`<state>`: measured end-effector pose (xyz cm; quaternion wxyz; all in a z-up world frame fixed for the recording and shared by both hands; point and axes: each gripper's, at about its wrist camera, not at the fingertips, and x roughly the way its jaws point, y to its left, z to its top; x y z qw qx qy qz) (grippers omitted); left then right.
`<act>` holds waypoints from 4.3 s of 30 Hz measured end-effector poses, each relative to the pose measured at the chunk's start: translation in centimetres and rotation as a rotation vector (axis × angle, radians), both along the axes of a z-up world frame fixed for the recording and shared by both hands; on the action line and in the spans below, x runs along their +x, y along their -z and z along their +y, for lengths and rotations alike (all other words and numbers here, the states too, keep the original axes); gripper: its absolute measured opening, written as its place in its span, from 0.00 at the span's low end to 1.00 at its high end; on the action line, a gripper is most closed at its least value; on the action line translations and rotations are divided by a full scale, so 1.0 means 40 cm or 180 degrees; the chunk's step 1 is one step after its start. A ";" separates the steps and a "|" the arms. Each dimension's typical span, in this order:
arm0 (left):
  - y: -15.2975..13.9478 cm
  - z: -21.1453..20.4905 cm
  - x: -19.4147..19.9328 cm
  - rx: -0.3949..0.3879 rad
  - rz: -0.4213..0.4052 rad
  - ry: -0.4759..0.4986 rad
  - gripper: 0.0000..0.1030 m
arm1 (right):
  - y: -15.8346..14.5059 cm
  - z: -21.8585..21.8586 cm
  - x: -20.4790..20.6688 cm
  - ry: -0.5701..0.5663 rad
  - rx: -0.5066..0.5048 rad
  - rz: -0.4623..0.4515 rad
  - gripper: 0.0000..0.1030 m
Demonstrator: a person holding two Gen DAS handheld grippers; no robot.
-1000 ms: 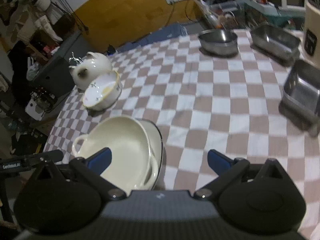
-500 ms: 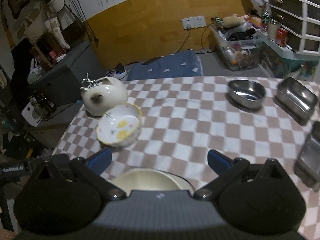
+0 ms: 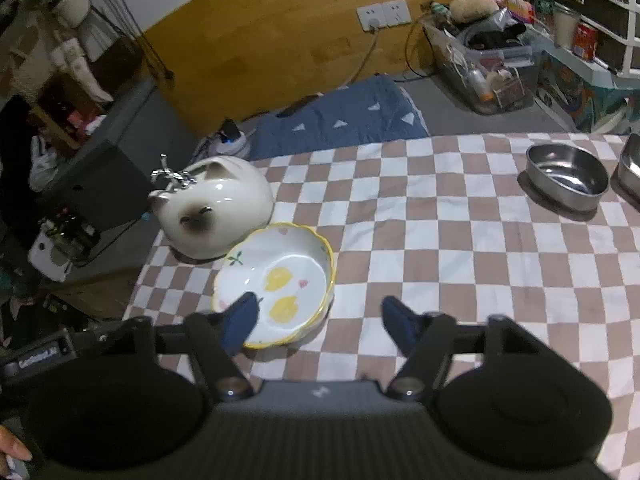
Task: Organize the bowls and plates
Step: 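Move both tools to the yellow-rimmed floral bowl and grasp its rim, then lift the floral bowl with both tools away from the cat teapot, then carry the floral bowl with both tools over the cream two-handled bowl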
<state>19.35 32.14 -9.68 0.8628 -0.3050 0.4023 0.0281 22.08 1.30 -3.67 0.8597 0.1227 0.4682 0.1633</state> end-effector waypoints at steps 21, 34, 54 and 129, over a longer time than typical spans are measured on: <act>0.199 0.036 0.175 -0.0582 0.0301 0.0146 0.19 | 0.163 0.186 0.212 -0.0278 -0.0506 0.0462 0.25; 0.208 0.027 0.190 -0.0337 0.0221 0.0427 0.17 | 0.225 0.222 0.217 -0.0673 -0.0408 0.0603 0.00; 0.211 0.017 0.202 -0.0282 0.0273 0.0336 0.18 | 0.179 0.187 0.270 -0.0513 -0.0626 0.0274 0.48; 0.014 -0.474 -0.152 0.0680 0.0298 0.1175 0.14 | 0.099 -0.277 -0.344 0.0214 0.0203 0.0509 0.11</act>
